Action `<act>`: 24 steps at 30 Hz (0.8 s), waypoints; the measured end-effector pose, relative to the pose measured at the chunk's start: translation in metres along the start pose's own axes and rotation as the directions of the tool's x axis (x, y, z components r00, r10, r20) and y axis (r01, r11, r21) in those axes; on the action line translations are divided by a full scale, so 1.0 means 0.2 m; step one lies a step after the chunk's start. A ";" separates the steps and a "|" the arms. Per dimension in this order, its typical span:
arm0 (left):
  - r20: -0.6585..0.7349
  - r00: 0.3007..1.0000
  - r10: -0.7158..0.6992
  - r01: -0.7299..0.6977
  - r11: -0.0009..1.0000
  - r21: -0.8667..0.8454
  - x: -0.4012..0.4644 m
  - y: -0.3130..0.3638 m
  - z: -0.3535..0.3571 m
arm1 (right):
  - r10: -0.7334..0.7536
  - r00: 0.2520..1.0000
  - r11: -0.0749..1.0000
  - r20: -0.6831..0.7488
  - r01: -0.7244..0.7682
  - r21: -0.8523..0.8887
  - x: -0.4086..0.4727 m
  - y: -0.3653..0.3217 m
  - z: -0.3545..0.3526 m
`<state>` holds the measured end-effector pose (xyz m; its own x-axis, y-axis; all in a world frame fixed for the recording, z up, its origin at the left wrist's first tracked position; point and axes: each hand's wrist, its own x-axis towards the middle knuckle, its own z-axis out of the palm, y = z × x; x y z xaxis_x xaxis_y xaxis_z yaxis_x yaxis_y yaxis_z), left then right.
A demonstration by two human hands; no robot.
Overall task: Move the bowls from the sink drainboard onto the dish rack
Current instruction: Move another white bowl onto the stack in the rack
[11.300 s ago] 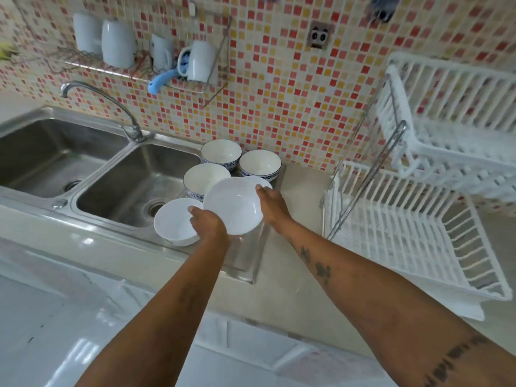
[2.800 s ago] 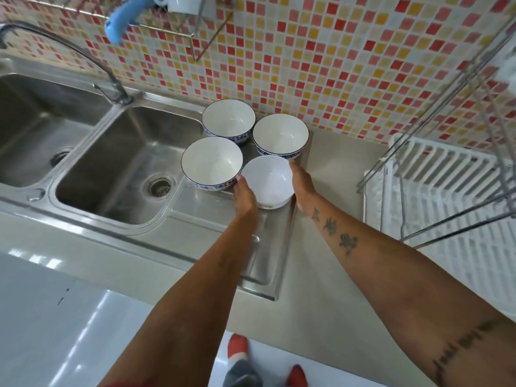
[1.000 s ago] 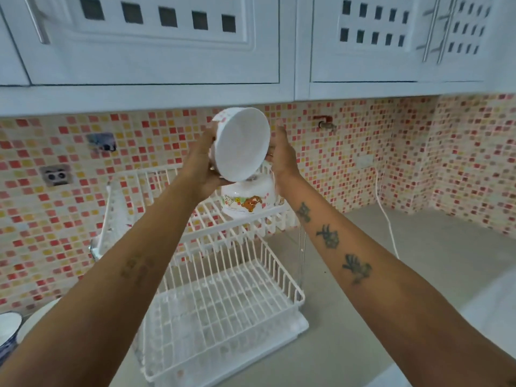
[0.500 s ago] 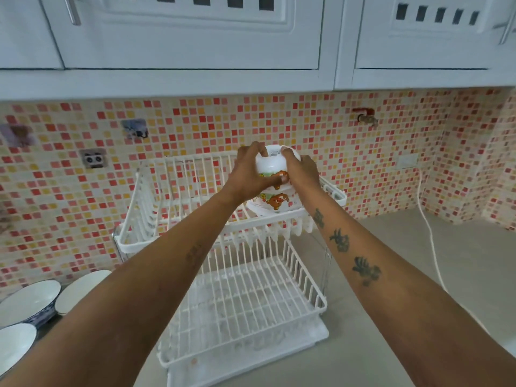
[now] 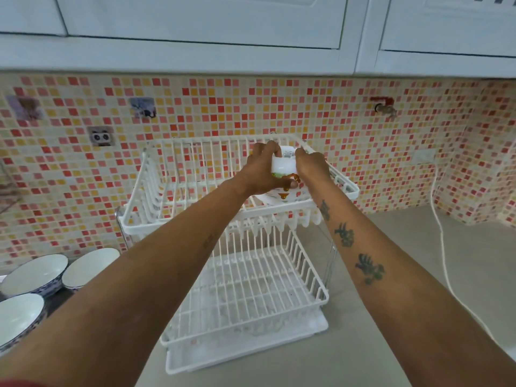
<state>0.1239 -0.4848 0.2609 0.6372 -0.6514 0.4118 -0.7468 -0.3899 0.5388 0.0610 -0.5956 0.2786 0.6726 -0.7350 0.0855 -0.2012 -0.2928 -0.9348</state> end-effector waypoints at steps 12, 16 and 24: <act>-0.391 0.916 -0.088 -0.050 0.943 -0.330 -0.14 0.12 -0.20 | -0.469 0.841 0.882 -0.269 0.463 -0.088 -0.13 -0.06 0.04; -0.563 0.793 -0.233 -0.076 0.879 -0.471 -0.29 0.09 -0.42 | -0.524 0.803 0.804 -0.284 0.577 0.145 -0.36 -0.25 0.25; -0.820 0.459 -0.343 -0.017 0.919 -0.393 -0.87 -0.36 -0.93 | -0.669 0.739 0.550 -0.084 0.568 0.612 -0.94 -0.61 0.98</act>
<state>0.1016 -0.2225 0.2875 0.7045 0.3678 0.6069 -0.6221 -0.0915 0.7776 0.0985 -0.3023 0.3095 0.5714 -0.3984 0.7175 0.7074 -0.2040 -0.6767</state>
